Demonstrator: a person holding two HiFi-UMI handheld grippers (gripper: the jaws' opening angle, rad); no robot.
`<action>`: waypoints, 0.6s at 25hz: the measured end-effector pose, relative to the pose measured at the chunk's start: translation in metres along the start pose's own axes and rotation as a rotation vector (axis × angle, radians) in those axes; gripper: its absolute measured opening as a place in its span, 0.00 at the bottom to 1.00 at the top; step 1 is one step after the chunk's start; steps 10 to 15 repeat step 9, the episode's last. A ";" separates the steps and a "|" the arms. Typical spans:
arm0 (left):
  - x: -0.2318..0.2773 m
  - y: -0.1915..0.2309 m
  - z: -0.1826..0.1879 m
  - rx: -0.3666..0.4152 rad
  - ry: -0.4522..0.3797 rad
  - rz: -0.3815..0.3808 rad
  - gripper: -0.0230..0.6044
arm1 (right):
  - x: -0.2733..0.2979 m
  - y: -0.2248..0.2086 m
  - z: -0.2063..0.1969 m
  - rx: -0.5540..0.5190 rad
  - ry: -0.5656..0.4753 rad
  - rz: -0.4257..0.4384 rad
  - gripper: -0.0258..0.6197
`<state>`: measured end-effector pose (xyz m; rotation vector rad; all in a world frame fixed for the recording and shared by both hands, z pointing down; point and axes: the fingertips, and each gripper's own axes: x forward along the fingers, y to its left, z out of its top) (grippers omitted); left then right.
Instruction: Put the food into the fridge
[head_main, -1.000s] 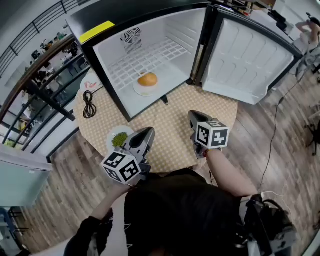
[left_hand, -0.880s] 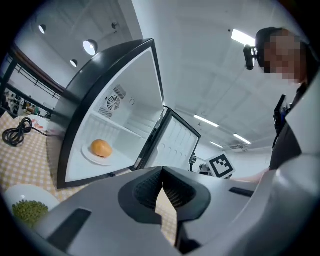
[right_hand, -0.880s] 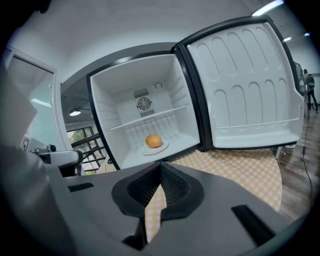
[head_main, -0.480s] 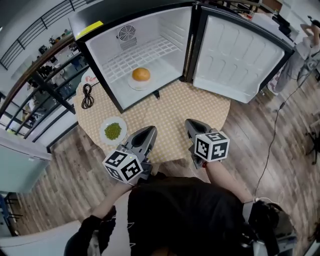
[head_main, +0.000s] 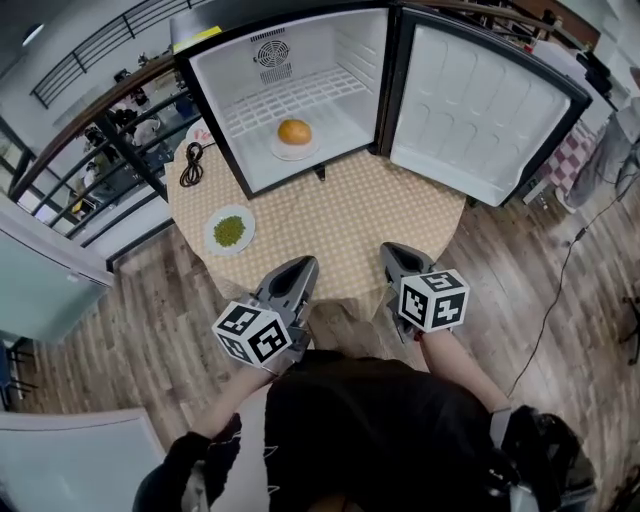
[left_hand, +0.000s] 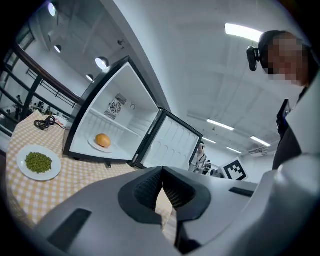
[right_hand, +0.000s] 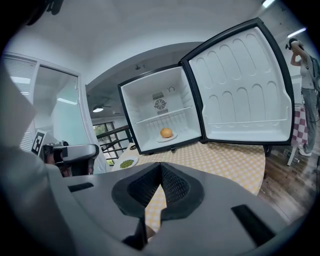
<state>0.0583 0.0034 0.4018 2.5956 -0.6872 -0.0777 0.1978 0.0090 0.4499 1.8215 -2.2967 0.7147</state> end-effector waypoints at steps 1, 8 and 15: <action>0.001 -0.001 0.000 -0.001 0.000 0.006 0.05 | 0.001 0.000 0.001 -0.003 0.002 0.006 0.06; -0.007 -0.030 0.008 0.010 -0.005 0.016 0.05 | -0.024 0.008 0.007 -0.017 0.008 0.029 0.06; -0.009 -0.037 0.010 0.012 -0.007 0.015 0.05 | -0.031 0.009 0.009 -0.019 0.008 0.029 0.06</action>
